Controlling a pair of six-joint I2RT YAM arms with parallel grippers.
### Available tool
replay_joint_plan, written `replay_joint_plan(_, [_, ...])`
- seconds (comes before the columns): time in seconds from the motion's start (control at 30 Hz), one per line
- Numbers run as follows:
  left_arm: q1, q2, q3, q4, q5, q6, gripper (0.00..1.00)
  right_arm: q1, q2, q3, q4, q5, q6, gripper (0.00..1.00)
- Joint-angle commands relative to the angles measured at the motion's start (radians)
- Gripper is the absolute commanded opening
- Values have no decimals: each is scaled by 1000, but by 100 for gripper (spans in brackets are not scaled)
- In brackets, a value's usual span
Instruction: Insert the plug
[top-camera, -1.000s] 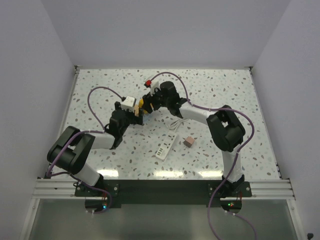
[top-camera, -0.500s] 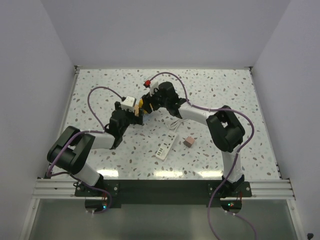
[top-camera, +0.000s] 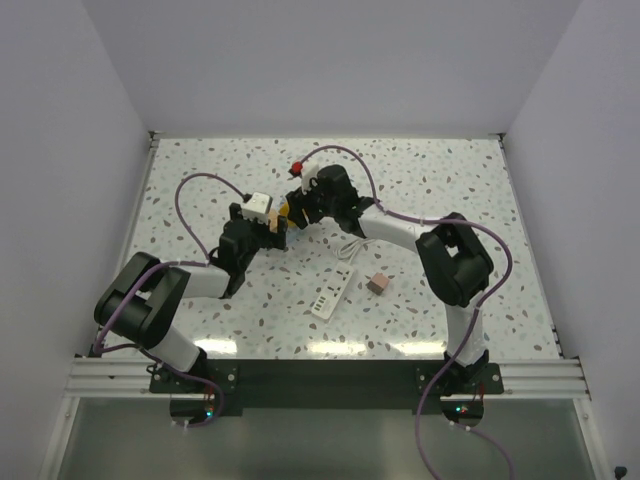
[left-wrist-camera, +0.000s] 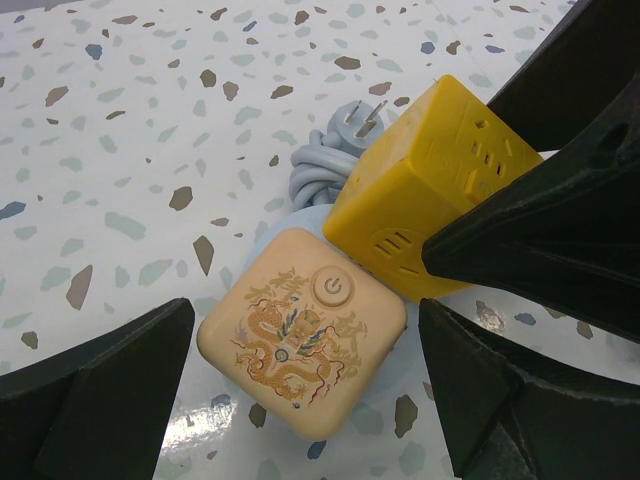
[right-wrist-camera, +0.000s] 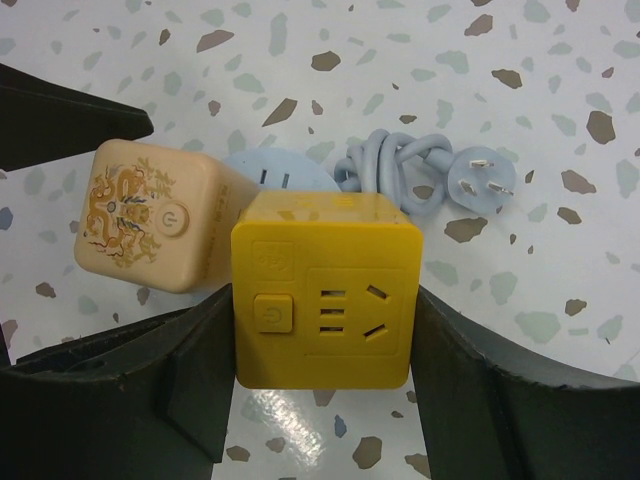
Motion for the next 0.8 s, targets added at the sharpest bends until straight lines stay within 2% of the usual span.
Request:
replay_joint_plan(0.0, [10, -7, 24, 41, 4, 15, 100, 1, -32, -12, -61, 39, -1, 0])
replay_joint_plan(0.37, [11, -56, 2, 51, -41, 1, 100, 0, -53, 17, -38, 71, -1, 0])
replay_joint_plan(0.63, [10, -168, -54, 93, -4, -7, 100, 0, -55, 113, -96, 45, 30, 0])
replay_joint_plan(0.77, [17, -202, -77, 99, -33, -33, 100, -3, -59, 156, -156, 40, 31, 0])
